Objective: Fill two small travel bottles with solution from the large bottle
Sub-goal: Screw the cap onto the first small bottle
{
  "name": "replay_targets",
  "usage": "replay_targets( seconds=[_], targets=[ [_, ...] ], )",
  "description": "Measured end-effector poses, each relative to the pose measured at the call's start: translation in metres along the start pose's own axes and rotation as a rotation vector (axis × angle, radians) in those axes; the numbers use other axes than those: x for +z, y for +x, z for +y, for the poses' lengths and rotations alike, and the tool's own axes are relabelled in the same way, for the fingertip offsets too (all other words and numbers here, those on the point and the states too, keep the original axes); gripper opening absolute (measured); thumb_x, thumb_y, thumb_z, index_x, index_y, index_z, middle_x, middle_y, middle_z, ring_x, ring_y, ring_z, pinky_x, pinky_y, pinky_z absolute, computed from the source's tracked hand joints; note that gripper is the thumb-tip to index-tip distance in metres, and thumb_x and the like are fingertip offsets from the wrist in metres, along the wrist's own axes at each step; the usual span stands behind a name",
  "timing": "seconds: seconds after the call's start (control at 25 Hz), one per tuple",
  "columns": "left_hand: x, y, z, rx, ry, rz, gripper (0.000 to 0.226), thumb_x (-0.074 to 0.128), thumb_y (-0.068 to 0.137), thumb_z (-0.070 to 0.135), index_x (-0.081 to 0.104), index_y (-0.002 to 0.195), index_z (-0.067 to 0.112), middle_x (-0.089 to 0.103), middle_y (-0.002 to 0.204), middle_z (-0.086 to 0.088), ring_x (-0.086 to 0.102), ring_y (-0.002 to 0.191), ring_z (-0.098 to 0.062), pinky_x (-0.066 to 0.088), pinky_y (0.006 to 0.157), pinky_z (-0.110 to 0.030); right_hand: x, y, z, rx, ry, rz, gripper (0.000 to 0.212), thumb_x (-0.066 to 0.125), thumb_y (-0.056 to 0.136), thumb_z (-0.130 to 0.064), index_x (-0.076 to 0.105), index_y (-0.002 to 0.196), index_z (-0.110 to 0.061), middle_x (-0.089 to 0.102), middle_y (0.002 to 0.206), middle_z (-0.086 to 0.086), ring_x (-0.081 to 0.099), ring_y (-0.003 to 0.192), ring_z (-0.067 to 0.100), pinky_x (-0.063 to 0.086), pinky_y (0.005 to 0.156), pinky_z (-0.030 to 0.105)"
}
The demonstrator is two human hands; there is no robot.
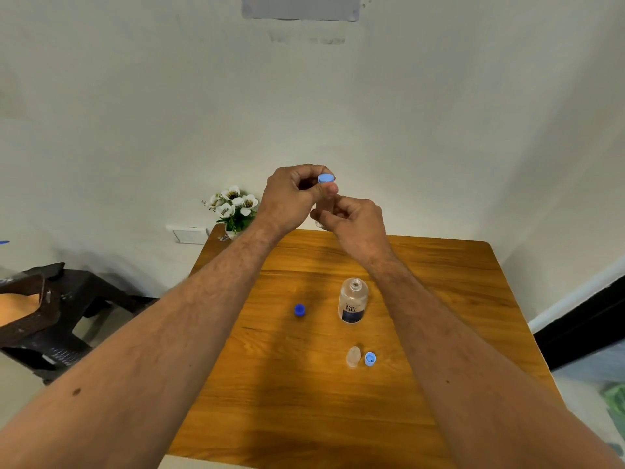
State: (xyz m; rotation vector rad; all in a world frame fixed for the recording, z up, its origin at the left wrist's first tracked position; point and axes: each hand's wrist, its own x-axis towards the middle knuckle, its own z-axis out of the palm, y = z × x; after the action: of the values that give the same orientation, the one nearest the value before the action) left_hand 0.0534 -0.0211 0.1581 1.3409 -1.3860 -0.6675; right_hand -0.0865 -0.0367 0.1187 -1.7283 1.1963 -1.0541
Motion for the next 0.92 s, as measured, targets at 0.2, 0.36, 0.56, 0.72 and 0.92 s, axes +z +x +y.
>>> replay_targets(
  seconds=[0.2,0.36,0.56,0.72,0.92],
  targets=[
    [-0.008,-0.013,-0.019,-0.059,-0.089,-0.002,0.021,0.083,0.077,0.011,0.075,0.095,0.016,0.074,0.090,0.005,0.068,0.081,-0.003,0.056,0.079,-0.019,0.014,-0.009,0.005,0.036,-0.026,-0.065,0.030,0.073,0.090,-0.027,0.074,0.119,-0.019,0.077,0.096,-0.009,0.070,0.091,0.006,0.056,0.090,0.028],
    [-0.014,-0.040,-0.050,-0.128,-0.085,-0.009,0.028,0.085,0.073,0.005,0.075,0.098,0.014,0.075,0.093,0.004,0.070,0.085,-0.003,0.056,0.078,-0.019,0.037,-0.023,0.027,0.046,-0.110,-0.117,0.030,0.075,0.088,-0.024,0.073,0.118,-0.020,0.076,0.100,-0.010,0.068,0.093,0.004,0.056,0.089,0.029],
    [-0.026,-0.077,-0.099,-0.239,-0.077,-0.053,0.032,0.085,0.074,0.005,0.076,0.104,0.013,0.077,0.099,-0.005,0.072,0.092,-0.016,0.060,0.085,-0.034,0.075,-0.052,0.059,0.055,-0.224,-0.172,0.037,0.077,0.085,-0.024,0.069,0.121,-0.021,0.074,0.104,-0.006,0.068,0.091,0.011,0.057,0.082,0.034],
    [-0.039,-0.112,-0.137,-0.298,0.052,-0.159,0.037,0.068,0.087,0.017,0.070,0.123,0.023,0.072,0.119,0.005,0.065,0.112,-0.007,0.053,0.098,-0.032,0.102,-0.081,0.092,0.191,-0.296,-0.227,0.031,0.077,0.085,-0.027,0.068,0.115,-0.023,0.069,0.090,-0.007,0.064,0.082,0.012,0.054,0.074,0.029],
    [-0.051,-0.154,-0.187,-0.488,0.217,-0.271,0.052,0.054,0.095,-0.002,0.059,0.138,0.025,0.054,0.145,0.009,0.048,0.131,-0.005,0.037,0.108,-0.017,0.129,-0.120,0.130,0.365,-0.361,-0.298,0.032,0.076,0.087,-0.027,0.065,0.116,-0.020,0.067,0.093,-0.007,0.062,0.084,0.011,0.050,0.075,0.028]
  ],
)
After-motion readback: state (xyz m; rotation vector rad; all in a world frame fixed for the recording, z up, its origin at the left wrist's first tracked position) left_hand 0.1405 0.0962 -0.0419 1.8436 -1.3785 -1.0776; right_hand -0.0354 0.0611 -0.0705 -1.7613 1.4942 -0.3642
